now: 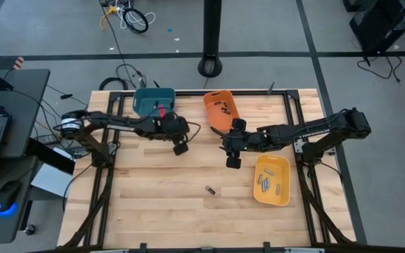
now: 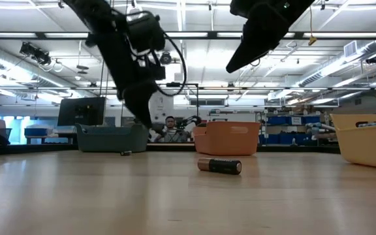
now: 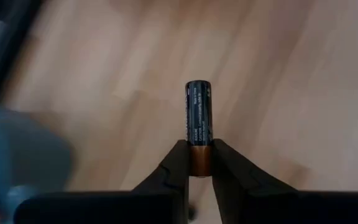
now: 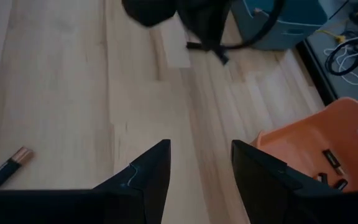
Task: Sort batteries
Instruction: Put the big black battery into the blue bin
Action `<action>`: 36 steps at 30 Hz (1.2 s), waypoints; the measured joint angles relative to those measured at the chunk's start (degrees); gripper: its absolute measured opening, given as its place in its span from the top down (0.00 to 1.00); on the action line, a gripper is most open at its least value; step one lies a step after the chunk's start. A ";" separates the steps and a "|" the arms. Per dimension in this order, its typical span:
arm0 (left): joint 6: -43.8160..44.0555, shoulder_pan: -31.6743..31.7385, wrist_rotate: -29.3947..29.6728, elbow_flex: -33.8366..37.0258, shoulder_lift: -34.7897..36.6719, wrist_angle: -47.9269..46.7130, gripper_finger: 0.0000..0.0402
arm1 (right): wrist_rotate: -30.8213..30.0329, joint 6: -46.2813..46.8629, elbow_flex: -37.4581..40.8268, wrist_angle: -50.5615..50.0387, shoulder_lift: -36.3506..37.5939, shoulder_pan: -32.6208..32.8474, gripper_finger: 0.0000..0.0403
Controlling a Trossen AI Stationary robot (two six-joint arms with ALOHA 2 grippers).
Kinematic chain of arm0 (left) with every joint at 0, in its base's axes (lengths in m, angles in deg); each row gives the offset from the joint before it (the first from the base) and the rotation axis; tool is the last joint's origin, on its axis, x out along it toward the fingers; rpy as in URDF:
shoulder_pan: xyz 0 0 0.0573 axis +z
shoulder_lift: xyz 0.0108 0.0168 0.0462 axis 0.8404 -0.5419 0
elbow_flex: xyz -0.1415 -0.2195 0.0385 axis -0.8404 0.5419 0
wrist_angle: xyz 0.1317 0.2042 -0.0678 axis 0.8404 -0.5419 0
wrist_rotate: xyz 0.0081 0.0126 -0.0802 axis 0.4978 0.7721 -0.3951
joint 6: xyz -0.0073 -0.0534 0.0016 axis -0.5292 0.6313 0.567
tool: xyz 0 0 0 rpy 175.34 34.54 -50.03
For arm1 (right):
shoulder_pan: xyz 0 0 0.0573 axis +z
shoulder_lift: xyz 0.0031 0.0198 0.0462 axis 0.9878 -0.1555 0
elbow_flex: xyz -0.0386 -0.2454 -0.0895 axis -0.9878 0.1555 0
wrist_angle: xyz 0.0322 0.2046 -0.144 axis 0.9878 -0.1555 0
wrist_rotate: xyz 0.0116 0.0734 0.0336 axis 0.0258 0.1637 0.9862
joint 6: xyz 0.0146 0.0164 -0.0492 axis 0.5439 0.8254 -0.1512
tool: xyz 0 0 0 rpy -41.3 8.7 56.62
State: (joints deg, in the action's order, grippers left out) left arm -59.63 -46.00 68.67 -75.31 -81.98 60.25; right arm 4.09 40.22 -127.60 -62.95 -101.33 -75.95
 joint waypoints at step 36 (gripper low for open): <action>0.93 40.04 -6.55 -7.25 -6.94 -14.24 0.86 | 0.16 0.32 0.00 1.62 0.02 -0.76 0.58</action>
State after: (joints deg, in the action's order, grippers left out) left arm -58.70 -5.96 62.12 -82.56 -88.92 46.01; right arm 4.26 40.54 -127.60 -61.33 -101.30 -76.72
